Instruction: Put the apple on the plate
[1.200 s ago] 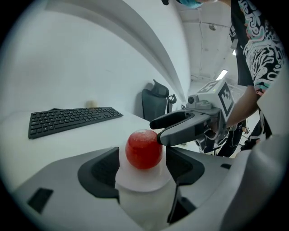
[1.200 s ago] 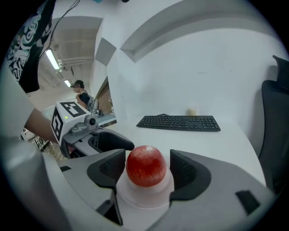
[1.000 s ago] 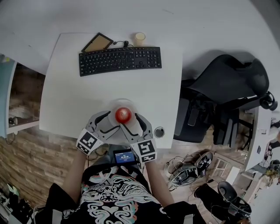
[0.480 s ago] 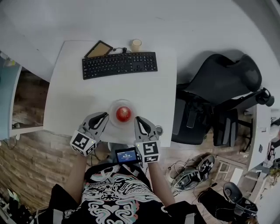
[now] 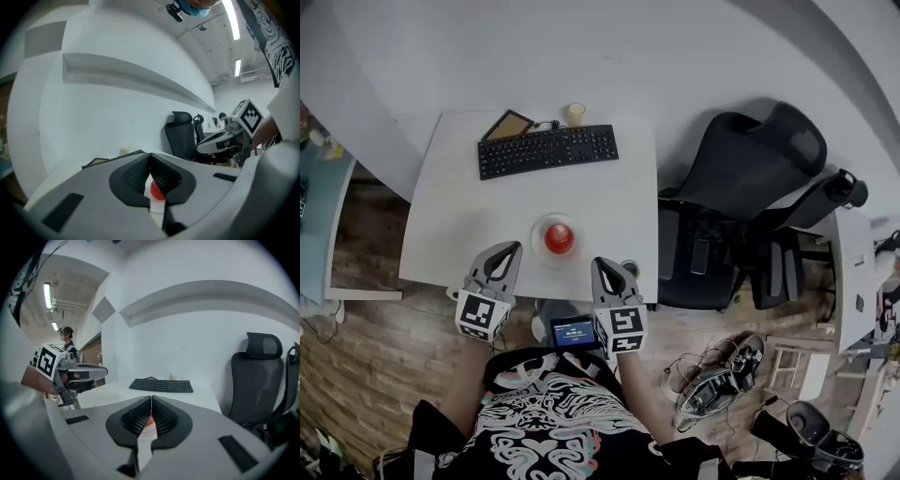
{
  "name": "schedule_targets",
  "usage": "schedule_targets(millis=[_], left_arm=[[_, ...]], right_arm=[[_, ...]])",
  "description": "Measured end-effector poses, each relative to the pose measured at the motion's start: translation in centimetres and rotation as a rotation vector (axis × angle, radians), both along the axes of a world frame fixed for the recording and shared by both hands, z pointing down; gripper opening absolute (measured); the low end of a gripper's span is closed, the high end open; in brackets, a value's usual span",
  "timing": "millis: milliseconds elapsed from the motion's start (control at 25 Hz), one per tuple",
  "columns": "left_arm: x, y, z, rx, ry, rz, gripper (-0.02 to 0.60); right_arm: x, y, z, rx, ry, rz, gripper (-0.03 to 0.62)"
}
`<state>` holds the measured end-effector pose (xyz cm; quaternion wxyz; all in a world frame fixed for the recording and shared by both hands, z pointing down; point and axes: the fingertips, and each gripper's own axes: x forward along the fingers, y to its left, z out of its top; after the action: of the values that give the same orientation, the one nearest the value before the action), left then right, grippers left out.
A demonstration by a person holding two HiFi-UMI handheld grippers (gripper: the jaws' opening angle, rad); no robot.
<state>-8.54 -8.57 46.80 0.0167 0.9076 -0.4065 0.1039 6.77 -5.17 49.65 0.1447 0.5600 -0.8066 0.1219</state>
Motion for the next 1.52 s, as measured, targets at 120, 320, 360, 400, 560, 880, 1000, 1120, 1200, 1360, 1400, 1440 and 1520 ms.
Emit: schedule_targets(millis=[120,320,360,400,560,880,1000,1120,1200,1360,1400,1440,1520], left_arm=[[0.4,1.9,-2.7,0.052,0.014,0.012,0.015],[0.3,3.6,-4.4,0.079,0.021,-0.013,0.015],[0.3,3.8,-4.6,0.083,0.020,-0.023,0.015],[0.2,4.0,-4.8,0.086,0.020,-0.034,0.015],[0.2,5.2,-5.5,0.082,0.019,-0.081,0.015],[1.7,8.4,-7.5,0.100,-0.004,-0.188,0.015],[2.7,10.2,-7.8,0.108,-0.011,-0.209,0.015],[3.2,11.9,-7.5,0.101,-0.016,-0.232,0.015],[3.6,12.8,-7.5,0.110,-0.015,-0.248,0.015],[4.7,13.8,-7.7,0.120,-0.015,-0.262,0.015],[5.0,14.0,-7.8,0.121,-0.016,-0.264,0.015],[5.2,14.1,-7.8,0.123,-0.018,-0.265,0.015],[5.4,14.3,-7.9,0.126,-0.020,-0.268,0.015]], right_arm=[[0.0,1.9,-2.1,0.036,-0.006,0.023,0.029],[0.4,4.0,-4.8,0.097,0.007,0.044,0.029],[0.7,4.2,-5.3,0.108,0.003,0.046,0.029],[1.0,4.2,-5.7,0.119,-0.001,0.047,0.029],[2.4,4.7,-7.0,0.139,-0.004,0.046,0.029],[4.1,7.0,-8.4,0.159,-0.033,-0.022,0.029],[4.8,8.2,-9.1,0.185,-0.046,-0.044,0.029],[4.7,9.4,-9.6,0.192,-0.058,-0.072,0.029],[4.8,10.0,-9.8,0.195,-0.064,-0.088,0.029],[5.7,11.1,-9.6,0.190,-0.052,-0.108,0.029],[5.9,11.2,-9.5,0.188,-0.049,-0.111,0.029],[6.0,11.3,-9.4,0.187,-0.052,-0.114,0.028],[6.1,11.4,-9.3,0.185,-0.064,-0.118,0.028]])
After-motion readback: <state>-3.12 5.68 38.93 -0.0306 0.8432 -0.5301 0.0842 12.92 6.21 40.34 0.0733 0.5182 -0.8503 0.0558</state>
